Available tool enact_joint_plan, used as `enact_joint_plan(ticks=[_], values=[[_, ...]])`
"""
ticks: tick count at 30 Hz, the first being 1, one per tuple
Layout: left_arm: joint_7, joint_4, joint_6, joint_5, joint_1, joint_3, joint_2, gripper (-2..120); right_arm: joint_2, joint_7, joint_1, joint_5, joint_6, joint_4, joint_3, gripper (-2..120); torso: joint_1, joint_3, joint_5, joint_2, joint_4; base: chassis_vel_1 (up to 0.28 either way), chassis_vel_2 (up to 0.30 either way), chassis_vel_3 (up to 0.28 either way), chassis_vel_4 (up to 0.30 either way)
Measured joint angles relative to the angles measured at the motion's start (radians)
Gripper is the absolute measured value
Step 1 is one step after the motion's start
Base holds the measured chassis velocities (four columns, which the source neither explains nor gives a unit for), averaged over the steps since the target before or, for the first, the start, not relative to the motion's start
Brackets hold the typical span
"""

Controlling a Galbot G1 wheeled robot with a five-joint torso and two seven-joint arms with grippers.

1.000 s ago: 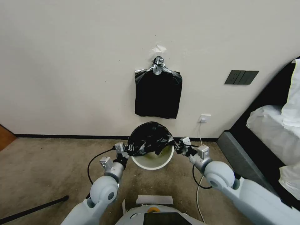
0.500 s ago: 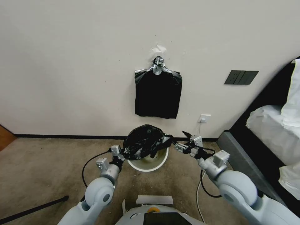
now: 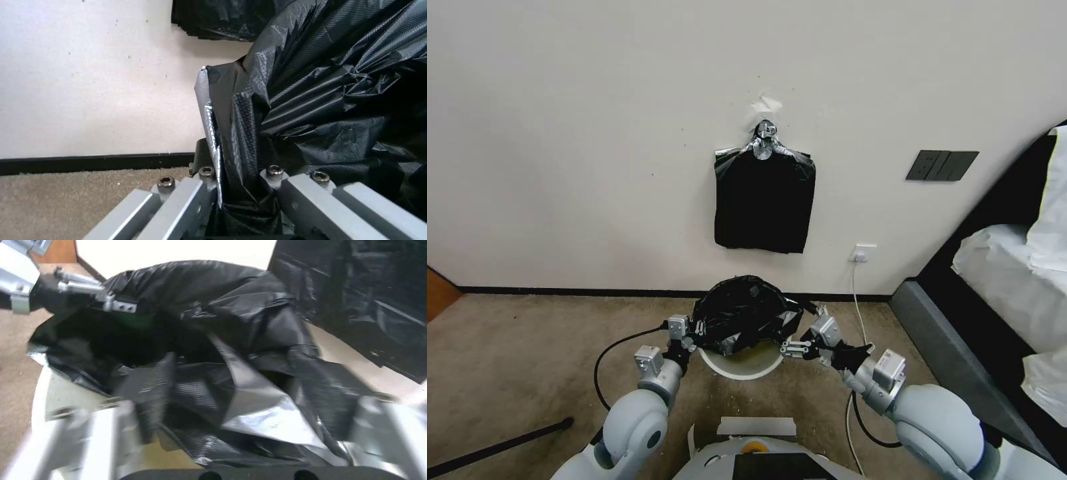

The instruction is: Place a trash bag onto the trash bin.

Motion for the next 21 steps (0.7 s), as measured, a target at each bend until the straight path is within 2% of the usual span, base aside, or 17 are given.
enact_joint_plan(ticks=[1,4,6,8,10,12,14,16,21], values=[[0.000,0.000,0.000,0.000,0.000,0.000,0.000,3,0.000,0.000,0.000,0.000,0.000,0.000,0.000,62,0.000,0.000,0.0000,0.000,0.0000,0.000,0.000,0.000,0.000],[0.007,0.000,-0.001,0.014,0.003,-0.002,0.001,3,-0.005,0.001,0.002,-0.011,-0.001,-0.003,-0.008,48,0.000,0.000,-0.0001,0.000,0.0000,0.000,0.000,0.000,0.000],[0.008,0.000,-0.002,0.016,0.003,-0.004,0.001,3,-0.007,0.001,0.003,-0.016,-0.001,-0.004,-0.009,45,0.000,0.000,-0.0001,0.000,0.0000,0.000,0.000,0.000,0.000],[0.010,-0.004,-0.002,0.020,0.003,-0.006,0.002,3,-0.014,0.000,0.003,-0.023,-0.011,-0.007,-0.017,34,0.000,0.000,-0.0001,0.000,-0.0001,0.000,0.000,0.000,0.000],[0.010,-0.007,-0.001,0.020,0.004,-0.007,0.003,3,-0.016,-0.001,0.002,-0.026,-0.013,-0.009,-0.022,30,0.000,0.000,-0.0001,0.000,0.0000,0.000,0.000,0.000,0.000],[0.010,-0.014,0.004,0.021,0.007,-0.012,0.003,3,-0.020,-0.002,0.002,-0.042,-0.011,-0.017,-0.038,19,0.000,0.000,-0.0001,0.000,0.0000,0.000,0.000,0.000,0.000],[0.010,-0.015,0.004,0.021,0.009,-0.014,0.003,3,-0.020,-0.002,0.001,-0.045,-0.010,-0.019,-0.042,16,0.000,0.000,0.0000,0.000,0.0000,0.000,0.000,0.000,0.000],[0.006,-0.023,0.007,0.016,0.014,-0.019,0.004,3,-0.020,-0.003,-0.005,-0.056,0.010,-0.021,-0.056,4,0.000,0.000,0.0000,0.000,0.0000,0.000,0.000,0.000,0.000],[-0.020,-0.025,0.021,-0.032,0.008,-0.028,-0.002,3,-0.015,-0.017,-0.035,-0.077,0.074,-0.025,-0.056,0,0.000,0.000,-0.0001,0.000,0.0001,0.000,0.000,0.000,0.000]])
